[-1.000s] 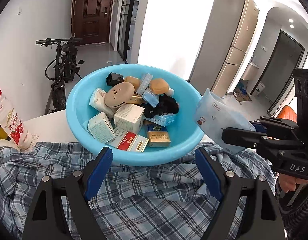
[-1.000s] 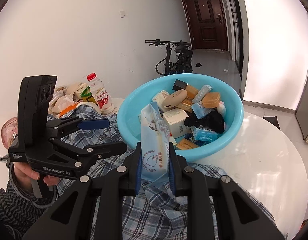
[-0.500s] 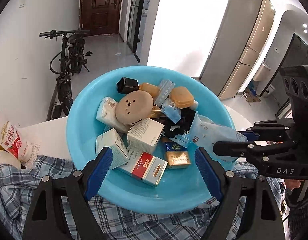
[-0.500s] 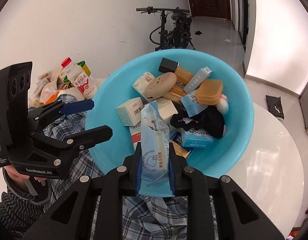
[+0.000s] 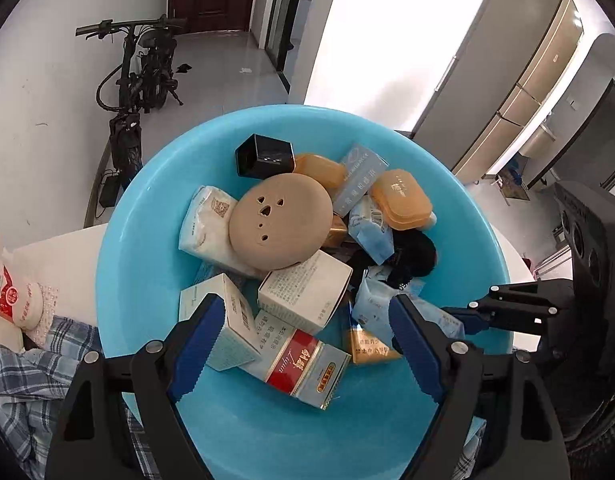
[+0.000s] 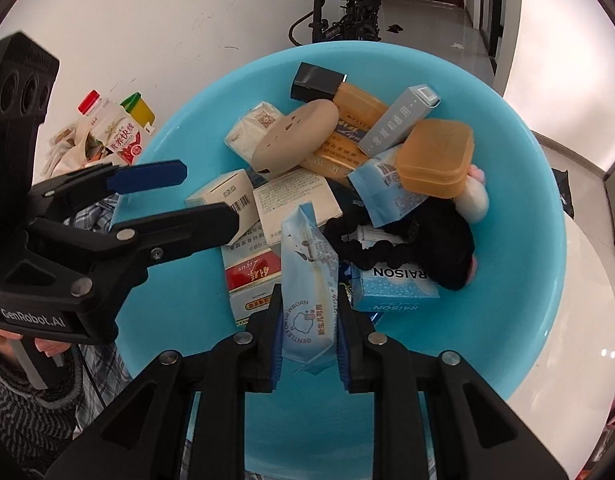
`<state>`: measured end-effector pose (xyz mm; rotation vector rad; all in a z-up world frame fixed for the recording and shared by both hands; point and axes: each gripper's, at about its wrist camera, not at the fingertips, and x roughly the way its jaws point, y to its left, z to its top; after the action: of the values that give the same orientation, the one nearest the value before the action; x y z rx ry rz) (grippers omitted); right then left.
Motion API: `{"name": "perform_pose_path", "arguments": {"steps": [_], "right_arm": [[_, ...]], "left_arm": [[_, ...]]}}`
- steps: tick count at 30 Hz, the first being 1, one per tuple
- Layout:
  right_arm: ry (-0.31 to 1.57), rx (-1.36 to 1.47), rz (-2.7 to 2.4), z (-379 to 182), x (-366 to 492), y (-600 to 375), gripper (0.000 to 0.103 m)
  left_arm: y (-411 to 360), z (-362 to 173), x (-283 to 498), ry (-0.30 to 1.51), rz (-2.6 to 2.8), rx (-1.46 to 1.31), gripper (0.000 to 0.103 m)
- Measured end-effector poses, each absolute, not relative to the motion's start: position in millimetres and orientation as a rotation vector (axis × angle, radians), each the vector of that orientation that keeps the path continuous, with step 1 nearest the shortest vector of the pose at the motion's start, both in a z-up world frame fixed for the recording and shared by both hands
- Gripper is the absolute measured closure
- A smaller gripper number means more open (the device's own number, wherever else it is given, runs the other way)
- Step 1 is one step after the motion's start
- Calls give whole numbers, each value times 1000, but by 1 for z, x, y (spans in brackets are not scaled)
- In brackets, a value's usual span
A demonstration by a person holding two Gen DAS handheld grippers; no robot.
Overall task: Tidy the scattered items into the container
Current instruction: 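Open the right tool to drop the wet-wipe pack into the basin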
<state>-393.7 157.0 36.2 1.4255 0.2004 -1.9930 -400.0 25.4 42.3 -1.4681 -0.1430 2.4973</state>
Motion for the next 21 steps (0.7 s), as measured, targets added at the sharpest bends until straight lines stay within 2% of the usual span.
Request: {"name": "perform_pose_path", "arguments": {"steps": [9, 11, 14, 15, 16, 21], "right_arm": [[232, 1463, -1969, 21, -394, 146, 82], [241, 1459, -1964, 21, -393, 146, 77], [242, 1448, -1957, 21, -391, 146, 62], [239, 1443, -1953, 22, -389, 145, 51], [235, 1435, -1956, 23, -388, 145, 44], [227, 1412, -1990, 33, -378, 145, 38]], "left_arm": [[37, 28, -413, -69, 2503, -1512, 17], [38, 26, -414, -66, 2505, -1514, 17], [39, 26, -414, -50, 2520, -1510, 17], [39, 26, -414, -45, 2526, -1509, 17], [39, 26, -413, -42, 2532, -1507, 17], [34, 36, -404, -36, 2564, -1473, 17]]}}
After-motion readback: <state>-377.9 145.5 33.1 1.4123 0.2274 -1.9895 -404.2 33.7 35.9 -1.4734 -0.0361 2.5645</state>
